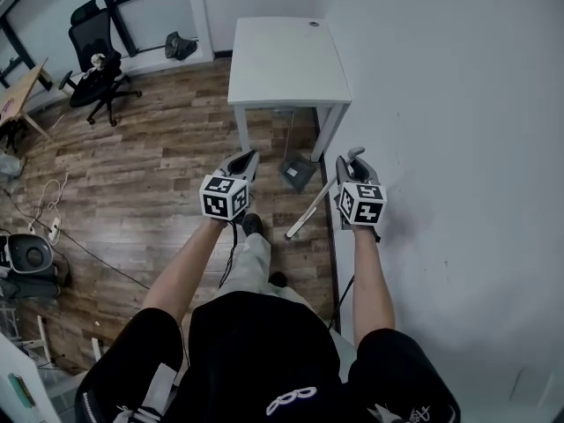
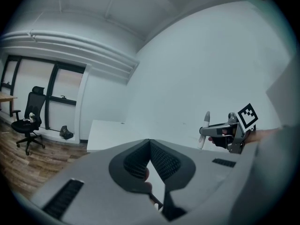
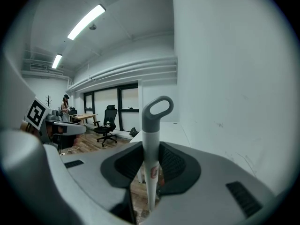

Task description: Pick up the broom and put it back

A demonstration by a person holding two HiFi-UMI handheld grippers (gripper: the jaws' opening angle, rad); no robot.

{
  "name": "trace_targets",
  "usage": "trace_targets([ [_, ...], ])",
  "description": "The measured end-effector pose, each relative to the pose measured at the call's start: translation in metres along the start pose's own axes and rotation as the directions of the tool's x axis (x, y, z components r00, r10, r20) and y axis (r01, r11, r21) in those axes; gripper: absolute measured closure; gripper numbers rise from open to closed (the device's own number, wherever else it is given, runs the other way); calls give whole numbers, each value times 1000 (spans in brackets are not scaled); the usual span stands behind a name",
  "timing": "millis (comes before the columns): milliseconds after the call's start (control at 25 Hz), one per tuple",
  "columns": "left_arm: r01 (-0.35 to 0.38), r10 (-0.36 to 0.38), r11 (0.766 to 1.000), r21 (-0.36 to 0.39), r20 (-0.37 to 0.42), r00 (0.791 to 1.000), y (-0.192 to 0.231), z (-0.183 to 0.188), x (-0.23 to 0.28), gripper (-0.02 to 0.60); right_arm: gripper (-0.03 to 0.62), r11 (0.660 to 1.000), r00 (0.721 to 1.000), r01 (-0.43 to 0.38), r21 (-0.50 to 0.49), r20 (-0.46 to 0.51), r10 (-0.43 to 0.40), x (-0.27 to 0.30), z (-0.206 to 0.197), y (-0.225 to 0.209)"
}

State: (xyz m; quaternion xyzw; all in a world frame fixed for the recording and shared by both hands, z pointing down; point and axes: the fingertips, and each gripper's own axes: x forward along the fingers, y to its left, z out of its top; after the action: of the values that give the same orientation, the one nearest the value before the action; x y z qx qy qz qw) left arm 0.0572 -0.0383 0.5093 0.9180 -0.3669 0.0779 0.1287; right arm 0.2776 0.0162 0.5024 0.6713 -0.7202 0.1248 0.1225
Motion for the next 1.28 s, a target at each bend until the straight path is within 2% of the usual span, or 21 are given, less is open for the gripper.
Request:
trace_targets([
  [400, -11, 10, 999, -40, -39, 999, 32, -11, 32, 575, 480, 1000, 999, 5, -10, -54, -6, 40, -8, -5],
  [960, 0, -7, 998, -66, -105, 994, 72, -30, 114, 575, 480, 999, 987, 34, 16, -156, -31, 121, -44, -47],
  [1280, 24, -32, 998, -61, -127, 991, 90, -28, 163, 574, 480, 998, 980, 58, 33, -194, -50, 162, -52, -73],
])
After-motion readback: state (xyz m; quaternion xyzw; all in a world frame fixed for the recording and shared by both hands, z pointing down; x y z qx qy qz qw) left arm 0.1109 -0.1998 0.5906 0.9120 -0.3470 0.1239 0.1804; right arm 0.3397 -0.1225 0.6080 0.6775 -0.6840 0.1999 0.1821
